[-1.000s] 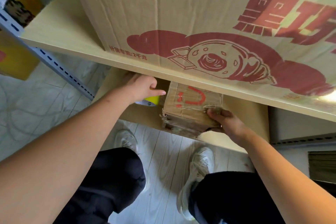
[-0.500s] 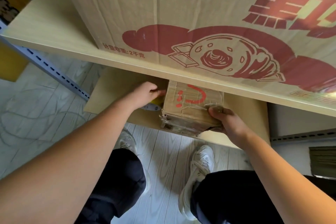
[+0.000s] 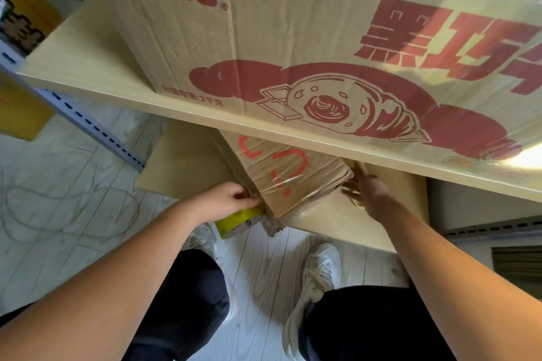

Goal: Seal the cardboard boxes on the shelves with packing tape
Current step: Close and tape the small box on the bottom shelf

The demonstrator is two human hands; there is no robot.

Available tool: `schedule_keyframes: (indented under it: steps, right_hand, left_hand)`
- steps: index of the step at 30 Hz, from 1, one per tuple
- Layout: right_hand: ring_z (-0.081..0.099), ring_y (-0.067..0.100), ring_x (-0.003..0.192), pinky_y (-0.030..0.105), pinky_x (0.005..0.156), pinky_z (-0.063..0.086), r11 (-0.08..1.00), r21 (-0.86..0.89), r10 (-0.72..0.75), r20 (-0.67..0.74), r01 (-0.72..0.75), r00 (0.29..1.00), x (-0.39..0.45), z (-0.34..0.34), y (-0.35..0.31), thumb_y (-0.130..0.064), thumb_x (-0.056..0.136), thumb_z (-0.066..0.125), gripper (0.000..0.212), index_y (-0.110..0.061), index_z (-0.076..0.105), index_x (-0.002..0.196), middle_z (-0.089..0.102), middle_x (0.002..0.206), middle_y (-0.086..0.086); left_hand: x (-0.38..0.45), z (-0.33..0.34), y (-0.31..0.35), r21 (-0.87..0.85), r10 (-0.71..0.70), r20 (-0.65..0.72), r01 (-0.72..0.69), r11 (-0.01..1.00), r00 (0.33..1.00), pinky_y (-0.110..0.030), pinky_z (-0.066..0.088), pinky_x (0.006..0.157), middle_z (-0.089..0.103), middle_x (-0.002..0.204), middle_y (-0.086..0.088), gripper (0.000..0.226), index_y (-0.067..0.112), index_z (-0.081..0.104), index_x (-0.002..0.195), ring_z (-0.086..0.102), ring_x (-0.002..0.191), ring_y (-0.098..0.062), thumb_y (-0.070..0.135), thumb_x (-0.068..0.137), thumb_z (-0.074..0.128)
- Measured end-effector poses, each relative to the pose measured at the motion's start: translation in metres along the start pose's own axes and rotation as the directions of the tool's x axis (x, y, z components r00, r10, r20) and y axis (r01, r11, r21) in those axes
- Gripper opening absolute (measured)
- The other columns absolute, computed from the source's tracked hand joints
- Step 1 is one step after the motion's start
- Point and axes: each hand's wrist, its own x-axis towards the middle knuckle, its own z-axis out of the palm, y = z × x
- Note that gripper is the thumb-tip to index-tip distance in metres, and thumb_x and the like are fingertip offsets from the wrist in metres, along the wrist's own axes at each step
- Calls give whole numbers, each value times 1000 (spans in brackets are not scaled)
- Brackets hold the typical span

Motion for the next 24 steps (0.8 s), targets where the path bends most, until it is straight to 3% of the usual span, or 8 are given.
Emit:
schedule_keyframes:
  steps: [3,5,8,11,14,17,21,24]
  right_hand:
    - [57,21,69,26,56,42,777,-628,-176,-282,-43,943,37,-31,44,-39,98,54,34,-9,65,111,66,87,10]
    - [60,30,78,33,61,50,720,-688,-179,-314,-93,932,60,-38,65,-30,95,60,32,-7,55,117,63,95,13]
    - [61,40,91,42,68,48,665,-730,-268,-434,-161,860,68,-24,75,-11,97,43,18,-7,48,114,58,109,19]
    - [59,38,94,42,73,49,473,-867,-401,-372,-159,837,63,-15,87,1,94,42,26,-5,56,116,58,107,18]
    - [57,26,71,32,62,45,436,-884,-306,-321,-169,896,58,-19,81,-14,98,47,20,-6,62,108,57,82,6]
    - [59,12,59,23,54,45,433,-887,-25,-191,-162,981,39,-28,56,-33,95,59,29,-5,62,87,66,66,1]
    - [54,10,43,14,38,37,485,-859,282,-21,-162,959,-36,-32,21,-23,89,71,29,-3,60,71,58,44,-2]
    - [44,8,45,16,46,35,663,-724,406,134,-191,904,-116,-31,4,-41,85,72,39,-2,73,79,62,60,1]
  left_hand:
    - [20,22,8,-124,25,-63,-32,992,998,-31,52,74,74,95,-10,33,9,71,97,68,79,-17,41,93,63]
    - [28,35,17,-282,23,-61,-39,959,998,-34,57,73,74,93,-10,36,7,68,106,72,73,-19,41,94,62]
    - [34,46,24,-367,-7,-84,-25,930,996,-27,56,61,73,92,-8,38,7,63,110,70,63,-18,42,95,60]
    - [35,51,25,-412,-57,-111,6,911,992,-21,54,54,73,89,-10,38,9,63,107,69,60,-15,45,94,61]
    - [31,51,22,-598,-138,-24,97,796,990,-23,52,59,71,72,-5,25,11,64,92,66,58,-16,33,100,54]
    - [25,55,20,-733,-78,76,109,672,994,-33,48,73,70,76,-11,22,8,64,92,67,64,-22,17,101,46]
    - [17,47,24,-493,-35,-124,-31,869,992,-23,50,58,65,89,-10,11,12,56,107,67,63,-8,20,101,53]
    - [20,45,17,-196,47,-133,-72,978,990,-25,47,60,67,99,-4,18,23,56,116,63,74,-14,30,99,55]
